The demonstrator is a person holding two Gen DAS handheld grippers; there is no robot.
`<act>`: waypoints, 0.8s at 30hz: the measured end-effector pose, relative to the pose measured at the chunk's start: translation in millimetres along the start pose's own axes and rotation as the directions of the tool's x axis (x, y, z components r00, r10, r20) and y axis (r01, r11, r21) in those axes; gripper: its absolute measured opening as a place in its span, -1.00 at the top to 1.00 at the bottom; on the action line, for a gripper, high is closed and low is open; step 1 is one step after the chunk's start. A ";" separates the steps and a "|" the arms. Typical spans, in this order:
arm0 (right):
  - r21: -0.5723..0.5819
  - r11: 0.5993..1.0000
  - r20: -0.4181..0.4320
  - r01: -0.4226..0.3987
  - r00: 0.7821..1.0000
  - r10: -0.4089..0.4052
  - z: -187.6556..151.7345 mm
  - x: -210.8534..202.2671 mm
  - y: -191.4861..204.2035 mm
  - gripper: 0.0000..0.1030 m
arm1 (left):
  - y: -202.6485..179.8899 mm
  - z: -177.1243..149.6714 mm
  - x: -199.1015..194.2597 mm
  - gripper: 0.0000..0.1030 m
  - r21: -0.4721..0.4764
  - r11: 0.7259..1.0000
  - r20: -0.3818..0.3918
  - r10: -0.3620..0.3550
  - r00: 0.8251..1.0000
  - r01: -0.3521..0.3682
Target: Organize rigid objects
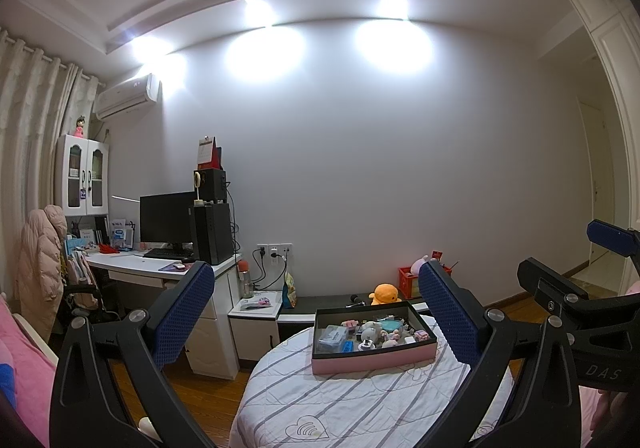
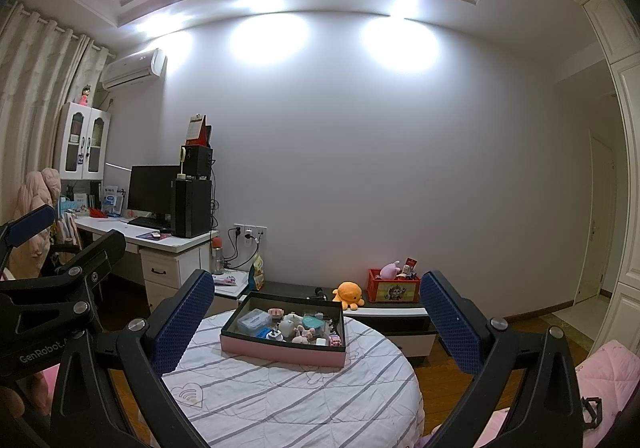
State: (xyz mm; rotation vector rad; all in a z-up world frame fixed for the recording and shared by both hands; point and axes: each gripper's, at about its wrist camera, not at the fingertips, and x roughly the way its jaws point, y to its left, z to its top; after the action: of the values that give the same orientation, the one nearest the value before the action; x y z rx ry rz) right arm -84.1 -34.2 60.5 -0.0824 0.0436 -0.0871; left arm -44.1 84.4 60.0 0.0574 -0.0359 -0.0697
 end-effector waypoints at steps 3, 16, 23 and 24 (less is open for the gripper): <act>0.000 1.000 -0.001 0.000 1.000 0.000 0.0 0.1 0.7 -1.00 | 0.1 0.0 -0.1 -1.00 -0.001 1.000 0.000 0.000 1.000 0.000; 0.001 1.000 -0.003 0.001 1.000 -0.001 -0.5 0.3 1.1 -1.00 | 0.6 -1.4 0.0 -1.00 0.001 1.000 -0.003 -0.001 1.000 0.001; 0.002 1.000 -0.006 0.003 1.000 -0.003 -4.1 -0.7 2.8 -1.00 | 0.5 -3.8 0.0 -1.00 0.000 1.000 -0.004 -0.002 1.000 0.002; 0.003 1.000 -0.007 0.002 1.000 -0.002 -4.3 -1.0 3.4 -1.00 | 0.5 -4.4 -0.3 -1.00 0.001 1.000 -0.004 -0.002 1.000 0.002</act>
State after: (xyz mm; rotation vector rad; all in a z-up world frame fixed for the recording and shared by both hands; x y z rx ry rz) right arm -85.0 -31.1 56.0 -0.0792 0.0506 -0.0897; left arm -44.2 85.2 55.6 0.0581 -0.0319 -0.0715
